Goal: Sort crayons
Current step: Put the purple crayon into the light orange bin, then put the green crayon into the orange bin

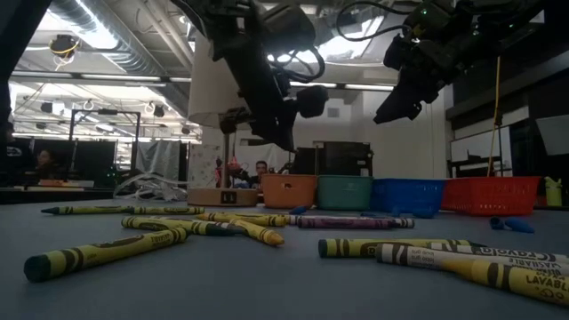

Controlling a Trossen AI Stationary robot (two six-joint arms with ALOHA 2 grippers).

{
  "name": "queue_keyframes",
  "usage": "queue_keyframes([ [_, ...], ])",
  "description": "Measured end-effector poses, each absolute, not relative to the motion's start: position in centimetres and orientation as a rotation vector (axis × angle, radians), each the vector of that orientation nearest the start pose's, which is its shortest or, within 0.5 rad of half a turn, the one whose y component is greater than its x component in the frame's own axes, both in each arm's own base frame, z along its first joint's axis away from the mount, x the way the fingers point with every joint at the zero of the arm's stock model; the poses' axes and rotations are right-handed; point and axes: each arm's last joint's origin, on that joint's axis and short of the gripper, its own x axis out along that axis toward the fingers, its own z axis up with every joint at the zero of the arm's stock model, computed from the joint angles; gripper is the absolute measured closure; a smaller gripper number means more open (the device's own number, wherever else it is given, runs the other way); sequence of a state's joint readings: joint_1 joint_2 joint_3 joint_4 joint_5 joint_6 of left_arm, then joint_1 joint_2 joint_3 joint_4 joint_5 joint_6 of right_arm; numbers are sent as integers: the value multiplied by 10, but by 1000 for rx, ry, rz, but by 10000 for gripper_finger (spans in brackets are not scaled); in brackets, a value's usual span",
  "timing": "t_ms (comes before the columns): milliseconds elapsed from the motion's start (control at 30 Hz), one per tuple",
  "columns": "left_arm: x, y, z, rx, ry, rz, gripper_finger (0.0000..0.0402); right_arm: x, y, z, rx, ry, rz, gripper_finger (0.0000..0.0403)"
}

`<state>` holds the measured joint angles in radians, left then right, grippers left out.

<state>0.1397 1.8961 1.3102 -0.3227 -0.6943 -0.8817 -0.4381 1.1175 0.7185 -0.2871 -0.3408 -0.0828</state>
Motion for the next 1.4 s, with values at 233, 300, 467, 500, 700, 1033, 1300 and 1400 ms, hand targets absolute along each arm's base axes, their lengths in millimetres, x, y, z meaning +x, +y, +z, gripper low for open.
queue_keyframes([
  [233,391,74,197,-523,488,1091,360,210,-88,241,181,637,-67,253],
  [300,391,74,197,-522,488,1091,344,210,-88,241,181,637,-67,253],
  [467,391,74,197,-520,487,1093,310,210,-88,241,181,637,-67,253],
  [500,391,73,197,-521,488,1092,305,210,-88,241,181,637,-67,253],
  [700,393,66,195,-501,602,940,296,210,-88,241,181,637,-67,253],
  [1033,400,26,192,-535,856,373,310,210,-88,241,180,637,-67,253],
  [1300,387,2,188,-568,1052,239,308,210,-88,241,181,638,-67,253],
  [1400,376,-5,194,-533,1111,271,308,209,-87,240,182,641,-66,253],
])
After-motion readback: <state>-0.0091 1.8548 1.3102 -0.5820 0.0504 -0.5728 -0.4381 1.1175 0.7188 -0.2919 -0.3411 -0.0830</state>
